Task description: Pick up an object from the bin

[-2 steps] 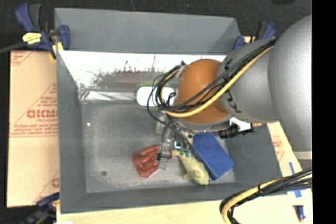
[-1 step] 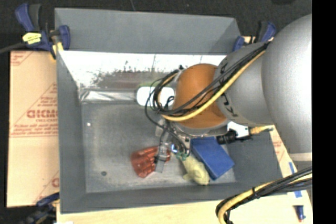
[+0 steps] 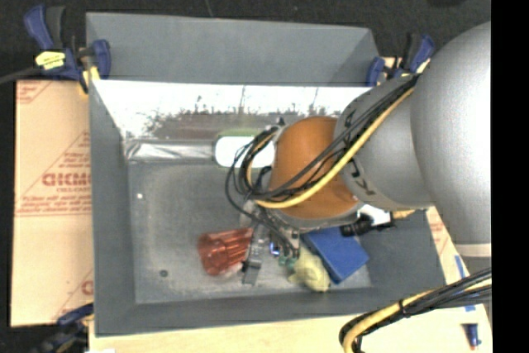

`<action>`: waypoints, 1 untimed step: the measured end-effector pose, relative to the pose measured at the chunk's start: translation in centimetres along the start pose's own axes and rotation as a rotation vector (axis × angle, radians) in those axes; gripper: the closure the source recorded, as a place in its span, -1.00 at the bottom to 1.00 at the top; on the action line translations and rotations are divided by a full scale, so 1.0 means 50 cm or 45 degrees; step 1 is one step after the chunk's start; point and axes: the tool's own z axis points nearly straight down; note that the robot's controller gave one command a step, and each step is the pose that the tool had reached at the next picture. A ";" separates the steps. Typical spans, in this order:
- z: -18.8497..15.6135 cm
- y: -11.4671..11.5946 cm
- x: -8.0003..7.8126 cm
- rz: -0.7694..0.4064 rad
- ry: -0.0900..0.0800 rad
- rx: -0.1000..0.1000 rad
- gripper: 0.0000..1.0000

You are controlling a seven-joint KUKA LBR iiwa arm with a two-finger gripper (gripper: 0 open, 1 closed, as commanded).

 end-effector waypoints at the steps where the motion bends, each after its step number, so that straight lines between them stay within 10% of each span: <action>1: 0.013 -0.016 0.008 0.047 0.004 -0.001 -1.00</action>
Offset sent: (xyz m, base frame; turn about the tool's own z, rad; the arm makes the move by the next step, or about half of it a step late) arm 0.0038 0.0073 -0.0033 -0.0753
